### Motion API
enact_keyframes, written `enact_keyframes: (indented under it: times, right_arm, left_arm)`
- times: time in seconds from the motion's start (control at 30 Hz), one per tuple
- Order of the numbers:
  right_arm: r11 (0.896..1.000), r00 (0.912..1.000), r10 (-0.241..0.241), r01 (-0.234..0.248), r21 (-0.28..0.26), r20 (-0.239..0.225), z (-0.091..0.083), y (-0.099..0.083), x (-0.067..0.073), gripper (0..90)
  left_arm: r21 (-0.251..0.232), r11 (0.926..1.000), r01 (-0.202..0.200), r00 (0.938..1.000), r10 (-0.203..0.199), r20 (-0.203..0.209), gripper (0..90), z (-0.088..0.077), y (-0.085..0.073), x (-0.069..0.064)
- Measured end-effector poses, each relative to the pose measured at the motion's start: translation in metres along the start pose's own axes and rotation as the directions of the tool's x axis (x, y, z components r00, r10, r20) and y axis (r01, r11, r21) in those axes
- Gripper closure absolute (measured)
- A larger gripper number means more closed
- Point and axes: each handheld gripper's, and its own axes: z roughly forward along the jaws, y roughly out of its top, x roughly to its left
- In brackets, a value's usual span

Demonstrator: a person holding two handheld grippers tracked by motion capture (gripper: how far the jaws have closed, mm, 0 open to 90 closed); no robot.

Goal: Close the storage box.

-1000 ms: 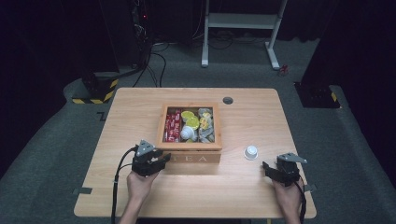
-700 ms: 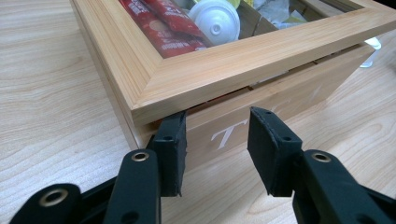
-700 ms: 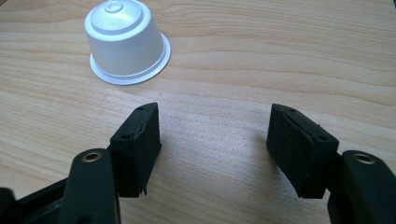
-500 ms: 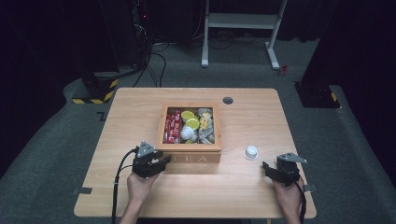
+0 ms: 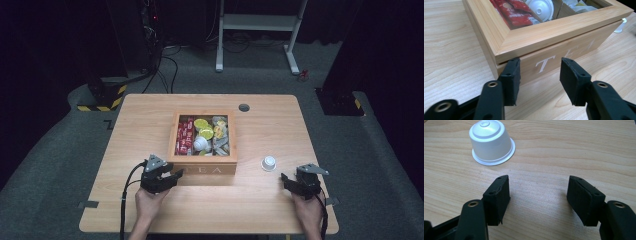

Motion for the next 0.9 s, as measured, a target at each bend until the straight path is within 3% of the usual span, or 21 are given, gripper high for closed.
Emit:
enact_keyframes:
  times: [0.33, 0.9]
  right_arm:
    - [1.0, 1.0, 0.003, -0.003, 0.001, 0.001, 0.0, 0.0, 0.0, 34.7]
    - [1.0, 1.0, 0.003, -0.003, 0.001, 0.001, 0.0, 0.0, 0.0, 34.7]
  left_arm:
    - [-0.037, 0.9992, 0.016, 0.9999, -0.016, -0.005, 42.7, -0.014, -0.002, 0.004]
    - [-0.109, 0.9921, 0.063, 0.9962, -0.069, -0.053, 38.4, -0.038, -0.004, 0.025]
